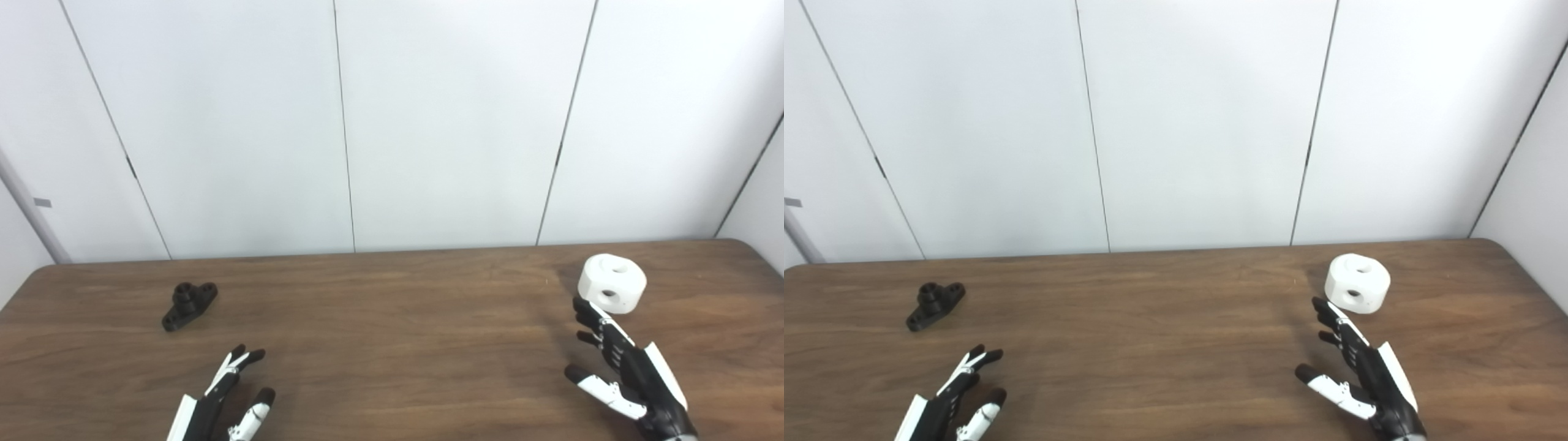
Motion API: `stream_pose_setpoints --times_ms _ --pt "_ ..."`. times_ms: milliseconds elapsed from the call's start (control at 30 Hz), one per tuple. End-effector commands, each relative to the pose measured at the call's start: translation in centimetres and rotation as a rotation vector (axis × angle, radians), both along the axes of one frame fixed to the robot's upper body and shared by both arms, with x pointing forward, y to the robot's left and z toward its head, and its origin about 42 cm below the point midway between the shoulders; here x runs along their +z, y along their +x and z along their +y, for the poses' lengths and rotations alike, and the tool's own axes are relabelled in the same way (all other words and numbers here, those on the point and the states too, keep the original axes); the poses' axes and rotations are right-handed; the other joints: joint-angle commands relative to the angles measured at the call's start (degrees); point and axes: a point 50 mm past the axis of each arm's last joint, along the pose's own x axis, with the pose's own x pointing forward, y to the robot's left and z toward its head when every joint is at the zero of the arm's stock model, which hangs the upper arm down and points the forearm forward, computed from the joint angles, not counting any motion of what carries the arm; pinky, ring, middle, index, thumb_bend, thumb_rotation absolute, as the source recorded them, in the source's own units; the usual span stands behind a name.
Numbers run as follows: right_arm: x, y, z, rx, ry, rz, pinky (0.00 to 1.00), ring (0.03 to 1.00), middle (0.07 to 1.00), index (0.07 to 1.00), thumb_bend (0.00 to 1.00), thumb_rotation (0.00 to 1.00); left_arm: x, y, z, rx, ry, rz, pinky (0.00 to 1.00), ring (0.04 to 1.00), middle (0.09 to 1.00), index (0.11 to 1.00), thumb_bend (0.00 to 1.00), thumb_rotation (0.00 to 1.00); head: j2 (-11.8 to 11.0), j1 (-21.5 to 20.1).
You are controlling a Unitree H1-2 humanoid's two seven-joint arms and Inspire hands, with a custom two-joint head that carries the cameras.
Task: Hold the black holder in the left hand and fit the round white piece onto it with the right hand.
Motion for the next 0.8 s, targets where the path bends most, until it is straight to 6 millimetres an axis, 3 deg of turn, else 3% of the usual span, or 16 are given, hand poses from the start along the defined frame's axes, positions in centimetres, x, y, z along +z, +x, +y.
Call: stream_pose_setpoints --times_ms 0,500,600,767 --pt "-3.4 -2.2 -0.2 -0.029 0.023 0.100 0.85 0.917 0.924 0.893 0.71 0.62 -0.3 -0.2 0.2 -0.001 0.003 0.023 0.93 0.967 0.992 0.874 0.45 0.61 0.15 0.07" --pt "-3.5 -1.8 -0.1 -0.024 0.018 0.093 0.87 0.920 0.926 0.892 0.67 0.61 -0.6 0.3 0.4 0.007 0.003 0.016 0.96 0.981 1.000 0.873 0.45 0.60 -0.33 0.59" --pt "-3.7 -1.4 0.1 -0.023 0.030 0.095 0.87 0.923 0.929 0.892 0.67 0.60 -0.7 0.5 0.7 0.020 -0.010 0.003 0.97 0.984 0.998 0.866 0.45 0.58 -0.72 0.85" --pt "-3.8 -1.0 0.3 -0.028 0.035 0.097 0.87 0.923 0.925 0.894 0.70 0.62 0.2 0.9 1.2 0.112 -0.008 -0.066 0.99 0.993 0.998 0.812 0.50 0.45 -0.86 2.48"
